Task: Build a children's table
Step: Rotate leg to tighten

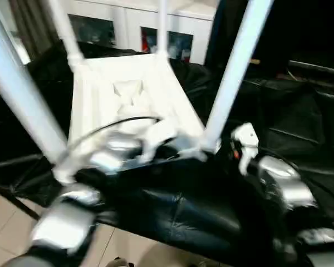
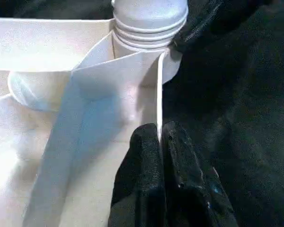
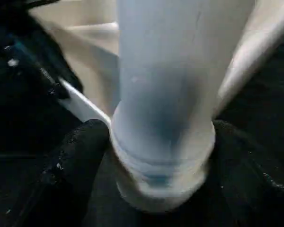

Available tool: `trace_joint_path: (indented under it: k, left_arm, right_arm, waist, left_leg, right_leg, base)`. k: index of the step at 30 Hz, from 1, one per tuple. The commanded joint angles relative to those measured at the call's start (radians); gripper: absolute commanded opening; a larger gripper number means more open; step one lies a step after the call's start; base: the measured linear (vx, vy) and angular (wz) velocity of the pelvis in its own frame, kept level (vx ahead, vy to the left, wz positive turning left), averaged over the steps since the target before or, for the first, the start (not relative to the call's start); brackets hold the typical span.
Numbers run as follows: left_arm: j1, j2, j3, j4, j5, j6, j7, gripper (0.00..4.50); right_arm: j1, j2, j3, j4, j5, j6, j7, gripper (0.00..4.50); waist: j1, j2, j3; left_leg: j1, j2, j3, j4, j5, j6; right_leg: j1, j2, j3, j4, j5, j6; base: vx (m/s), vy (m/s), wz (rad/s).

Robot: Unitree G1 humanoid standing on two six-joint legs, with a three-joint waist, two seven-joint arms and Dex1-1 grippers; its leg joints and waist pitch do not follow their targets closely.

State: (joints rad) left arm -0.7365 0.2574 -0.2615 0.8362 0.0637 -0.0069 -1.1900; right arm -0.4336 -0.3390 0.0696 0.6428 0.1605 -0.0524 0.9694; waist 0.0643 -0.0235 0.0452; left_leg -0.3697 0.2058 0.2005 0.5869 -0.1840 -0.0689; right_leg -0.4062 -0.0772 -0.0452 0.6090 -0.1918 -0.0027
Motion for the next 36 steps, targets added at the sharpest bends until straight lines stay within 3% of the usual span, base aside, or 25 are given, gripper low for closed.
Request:
trace_joint_path:
  k: [1,7,13,17,21,23,25,27,31,34,36]
  left_arm:
    - [0.014,-0.009,-0.02,-0.052,-0.051,-0.002,-0.087,0.0]
    - [0.061,0.056,-0.03,-0.158,-0.089,0.053,-0.226,0.0]
    - [0.075,0.063,-0.026,-0.176,-0.089,0.055,-0.224,0.0]
    - [0.082,0.061,-0.025,-0.188,-0.089,0.062,-0.201,0.0]
    - [0.064,0.029,-0.007,-0.134,-0.052,0.045,-0.065,0.0]
    - [0.038,-0.011,0.009,-0.07,-0.02,0.046,0.077,0.0]
    - [0.025,-0.033,0.014,-0.042,-0.002,0.044,0.156,0.0]
    - [0.001,-0.07,0.026,0.0,0.013,0.053,0.265,0.0]
    - [-0.04,-0.162,0.036,0.074,0.029,0.067,0.446,0.0]
    - [-0.049,-0.22,0.014,0.097,0.046,0.051,0.468,0.0]
    - [-0.051,-0.232,-0.003,0.099,0.057,0.033,0.451,0.0]
  right_arm:
    - [0.004,-0.021,0.016,-0.023,0.009,0.002,0.049,3.62]
    - [0.026,-0.053,0.023,-0.054,0.035,0.022,0.165,3.62]
    - [0.036,-0.048,0.03,-0.065,0.052,0.037,0.19,2.99]
    - [0.045,-0.033,0.023,-0.077,0.062,0.05,0.196,2.83]
    - [0.051,0.009,-0.005,-0.065,0.074,0.065,0.107,2.75]
    - [0.036,0.068,-0.036,0.002,0.041,0.053,-0.071,2.73]
    - [0.03,0.094,-0.044,0.029,0.022,0.04,-0.148,2.73]
    - [0.018,0.135,-0.052,0.067,-0.004,0.035,-0.266,2.72]
    - [-0.022,0.222,-0.049,0.132,-0.067,0.038,-0.502,2.72]
    - [-0.052,0.294,-0.053,0.153,-0.072,0.073,-0.585,2.72]
    - [-0.05,0.309,-0.025,0.137,-0.099,0.047,-0.57,2.72]
  waist:
    - [0.008,-0.01,-0.057]
    - [0.021,-0.009,-0.055]
    - [0.024,-0.012,-0.055]
    - [0.025,-0.012,-0.056]
    - [0.022,-0.016,-0.054]
    - [0.019,-0.023,-0.051]
    - [0.014,-0.021,-0.047]
    - [0.012,-0.025,-0.047]
    - [0.007,-0.02,-0.047]
    - [0.004,-0.022,-0.048]
    - [0.004,-0.021,-0.048]
  left_leg:
    - [0.009,0.035,-0.011,-0.065,-0.173,0.097]
    - [0.013,0.037,-0.008,-0.066,-0.179,0.081]
    - [0.013,0.035,-0.009,-0.067,-0.182,0.066]
    - [0.014,0.034,-0.009,-0.066,-0.171,0.066]
    - [0.013,0.034,-0.008,-0.066,-0.17,0.07]
    - [0.017,0.031,-0.01,-0.069,-0.202,0.047]
    - [0.016,0.028,-0.015,-0.075,-0.238,0.015]
    - [0.021,0.029,-0.016,-0.075,-0.261,0.009]
    - [0.021,0.027,-0.018,-0.077,-0.261,-0.002]
    - [0.021,0.025,-0.019,-0.077,-0.268,0.002]
    - [0.018,0.025,-0.019,-0.078,-0.265,0.011]
  right_leg:
    - [0.05,-0.061,0.035,-0.064,-0.104,-0.272]
    - [0.048,-0.062,0.036,-0.061,-0.103,-0.274]
    - [0.048,-0.063,0.037,-0.063,-0.123,-0.26]
    - [0.048,-0.062,0.037,-0.062,-0.116,-0.257]
    - [0.045,-0.062,0.038,-0.063,-0.119,-0.255]
    - [0.04,-0.065,0.039,-0.074,-0.203,-0.233]
    - [0.041,-0.068,0.038,-0.083,-0.303,-0.205]
    - [0.036,-0.068,0.039,-0.091,-0.352,-0.178]
    - [0.034,-0.067,0.04,-0.093,-0.365,-0.165]
    - [0.034,-0.066,0.04,-0.095,-0.365,-0.16]
    - [0.036,-0.065,0.04,-0.095,-0.346,-0.159]
  base:
    - [0.0,0.0,0.0]
    - [0.0,0.0,0.0]
    - [0.0,0.0,0.0]
    - [0.0,0.0,0.0]
    - [0.0,0.0,0.0]
    - [0.0,0.0,0.0]
    - [0.0,0.0,0.0]
    - [0.0,0.0,0.0]
    - [0.0,0.0,0.0]
    - [0.0,0.0,0.0]
    - [0.0,0.0,0.0]
